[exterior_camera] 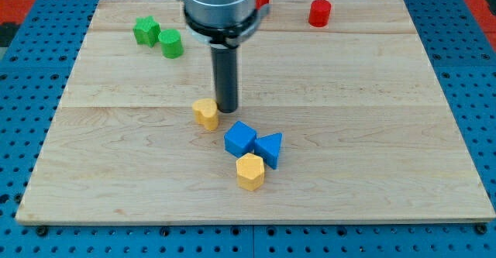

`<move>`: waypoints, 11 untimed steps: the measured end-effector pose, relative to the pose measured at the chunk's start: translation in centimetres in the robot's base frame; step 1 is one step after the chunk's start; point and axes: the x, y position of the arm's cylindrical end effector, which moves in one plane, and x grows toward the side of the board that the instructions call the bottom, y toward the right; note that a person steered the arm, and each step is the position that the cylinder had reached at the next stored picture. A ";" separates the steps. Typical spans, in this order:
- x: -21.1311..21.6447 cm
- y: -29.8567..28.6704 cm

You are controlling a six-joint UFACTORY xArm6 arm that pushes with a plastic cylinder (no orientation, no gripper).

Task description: Separate the blue blocks on the board

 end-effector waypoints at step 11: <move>8.0 15.8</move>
